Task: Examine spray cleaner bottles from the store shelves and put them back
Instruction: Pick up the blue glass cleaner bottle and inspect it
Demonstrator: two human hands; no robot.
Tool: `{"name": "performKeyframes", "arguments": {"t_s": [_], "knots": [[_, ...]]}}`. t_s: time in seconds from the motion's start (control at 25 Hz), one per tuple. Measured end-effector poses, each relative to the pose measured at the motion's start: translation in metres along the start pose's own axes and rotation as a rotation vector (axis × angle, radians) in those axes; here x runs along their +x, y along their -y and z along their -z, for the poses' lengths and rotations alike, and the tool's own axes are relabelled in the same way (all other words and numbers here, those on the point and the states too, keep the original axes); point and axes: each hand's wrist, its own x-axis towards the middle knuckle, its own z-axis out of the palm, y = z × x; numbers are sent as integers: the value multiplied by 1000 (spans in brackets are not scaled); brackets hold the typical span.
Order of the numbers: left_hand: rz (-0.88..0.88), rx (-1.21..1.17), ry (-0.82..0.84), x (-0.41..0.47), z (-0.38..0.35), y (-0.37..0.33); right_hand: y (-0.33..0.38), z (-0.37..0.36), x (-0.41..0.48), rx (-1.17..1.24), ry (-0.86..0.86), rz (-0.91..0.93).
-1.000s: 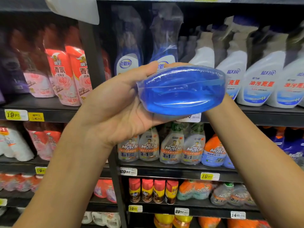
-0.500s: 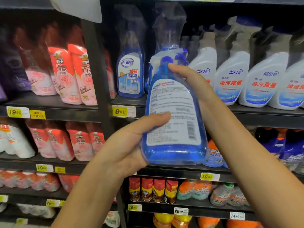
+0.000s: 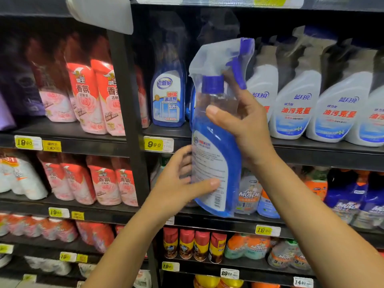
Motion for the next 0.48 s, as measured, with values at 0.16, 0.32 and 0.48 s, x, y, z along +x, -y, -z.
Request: {"name": "performKeyframes", "arguments": {"t_s": [0.16, 0.32, 0.48], "knots": [[-148, 288, -139, 1, -36, 10, -8, -17, -15, -162, -9, 101], [-250, 135, -300, 8, -54, 33, 1, -22, -27, -249, 102, 157], [-217, 62, -257, 10, -45, 37, 21, -20, -33, -117, 309, 72]]}}
